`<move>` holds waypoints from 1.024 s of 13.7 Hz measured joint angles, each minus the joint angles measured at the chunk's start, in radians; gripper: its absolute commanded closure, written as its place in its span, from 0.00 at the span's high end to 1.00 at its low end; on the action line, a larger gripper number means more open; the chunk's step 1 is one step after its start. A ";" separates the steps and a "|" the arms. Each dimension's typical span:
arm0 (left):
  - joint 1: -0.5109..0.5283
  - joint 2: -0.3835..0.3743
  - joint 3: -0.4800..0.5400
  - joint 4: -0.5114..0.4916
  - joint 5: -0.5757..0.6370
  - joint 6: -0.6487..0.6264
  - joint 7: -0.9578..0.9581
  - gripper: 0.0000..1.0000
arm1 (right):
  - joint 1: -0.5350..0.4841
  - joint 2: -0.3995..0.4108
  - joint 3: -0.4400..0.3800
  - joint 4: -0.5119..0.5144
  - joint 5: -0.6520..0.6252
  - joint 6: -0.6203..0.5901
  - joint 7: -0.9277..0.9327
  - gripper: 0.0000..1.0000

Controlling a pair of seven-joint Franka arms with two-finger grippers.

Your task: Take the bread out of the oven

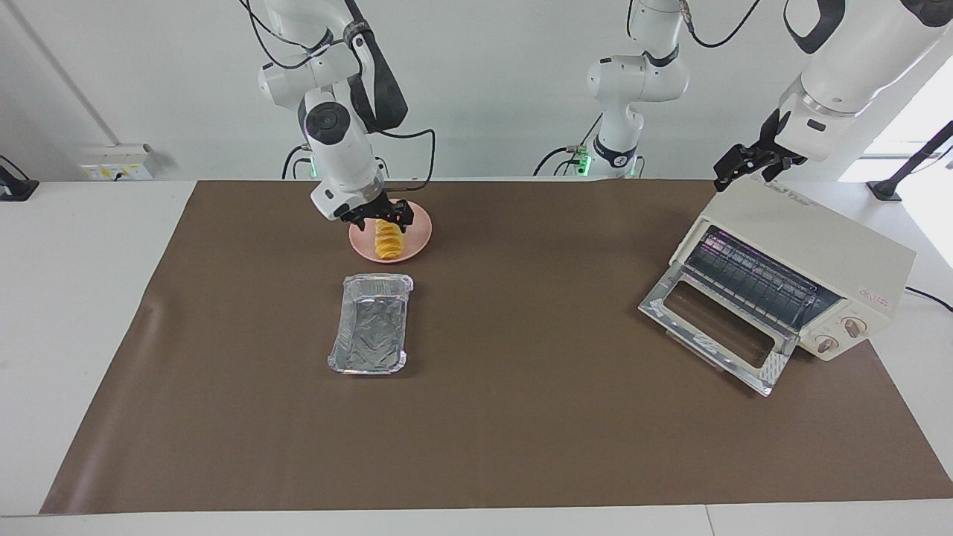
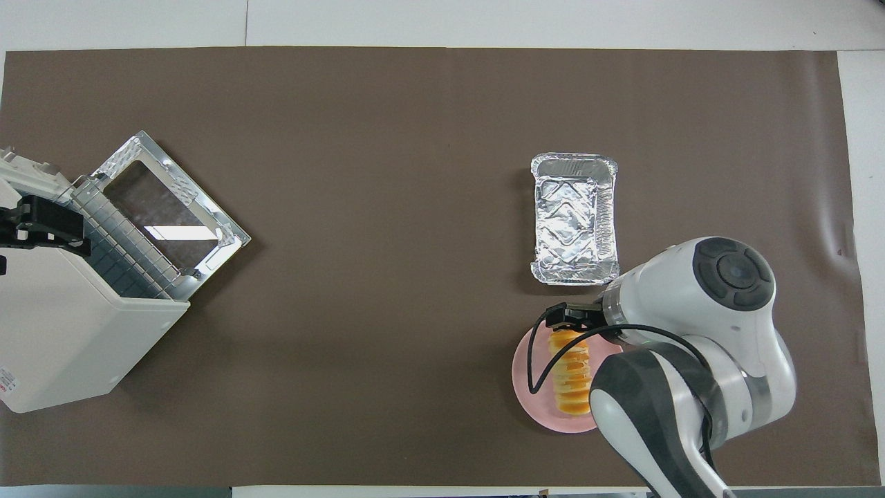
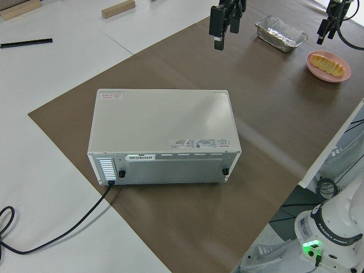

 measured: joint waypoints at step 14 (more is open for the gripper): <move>0.000 0.000 0.000 0.000 0.000 0.000 0.000 1.00 | -0.229 0.139 -0.012 0.556 -0.193 -0.283 -0.454 1.00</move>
